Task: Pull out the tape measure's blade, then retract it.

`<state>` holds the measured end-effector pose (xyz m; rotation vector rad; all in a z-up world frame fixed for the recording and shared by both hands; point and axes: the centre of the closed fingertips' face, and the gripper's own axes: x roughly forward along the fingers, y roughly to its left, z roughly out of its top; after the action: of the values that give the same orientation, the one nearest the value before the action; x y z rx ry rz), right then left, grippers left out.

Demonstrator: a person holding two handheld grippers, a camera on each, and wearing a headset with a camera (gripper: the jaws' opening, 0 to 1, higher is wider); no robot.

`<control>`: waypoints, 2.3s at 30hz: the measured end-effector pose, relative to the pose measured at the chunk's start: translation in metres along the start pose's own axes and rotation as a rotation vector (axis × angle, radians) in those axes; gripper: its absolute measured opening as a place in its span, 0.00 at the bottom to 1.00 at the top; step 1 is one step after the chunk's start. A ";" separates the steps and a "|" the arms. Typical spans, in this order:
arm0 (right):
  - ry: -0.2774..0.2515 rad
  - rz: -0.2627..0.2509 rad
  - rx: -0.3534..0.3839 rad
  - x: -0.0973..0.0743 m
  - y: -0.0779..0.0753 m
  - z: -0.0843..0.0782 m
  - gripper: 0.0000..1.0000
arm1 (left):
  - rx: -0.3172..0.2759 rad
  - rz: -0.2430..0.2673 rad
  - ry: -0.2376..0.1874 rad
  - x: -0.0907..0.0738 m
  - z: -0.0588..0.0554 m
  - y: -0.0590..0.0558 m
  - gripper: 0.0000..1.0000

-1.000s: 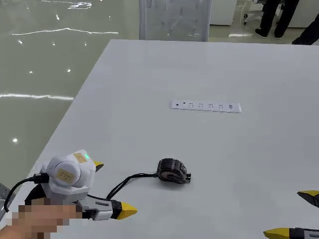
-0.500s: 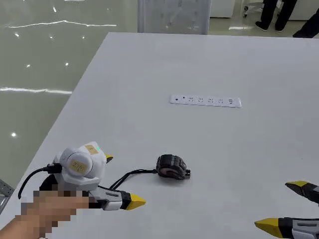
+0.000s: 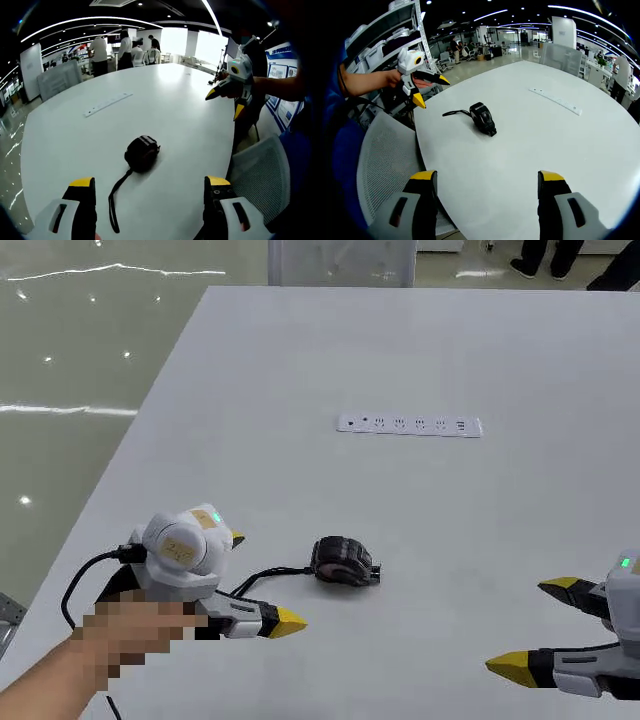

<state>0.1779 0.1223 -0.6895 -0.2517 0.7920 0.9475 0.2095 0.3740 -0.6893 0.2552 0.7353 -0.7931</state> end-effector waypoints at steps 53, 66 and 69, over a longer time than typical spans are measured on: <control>0.069 0.169 -0.230 0.112 -0.004 0.019 0.66 | 0.221 -0.120 0.048 0.091 0.025 0.008 0.65; 0.098 0.215 -0.361 0.146 -0.010 0.029 0.59 | 0.402 -0.153 0.114 0.109 0.014 0.006 0.60; 0.110 0.234 -0.393 0.152 -0.009 0.029 0.58 | 0.423 -0.160 0.125 0.113 0.014 0.007 0.60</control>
<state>0.2504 0.2277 -0.7776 -0.5647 0.7412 1.3193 0.2746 0.3096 -0.7571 0.6376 0.7055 -1.0909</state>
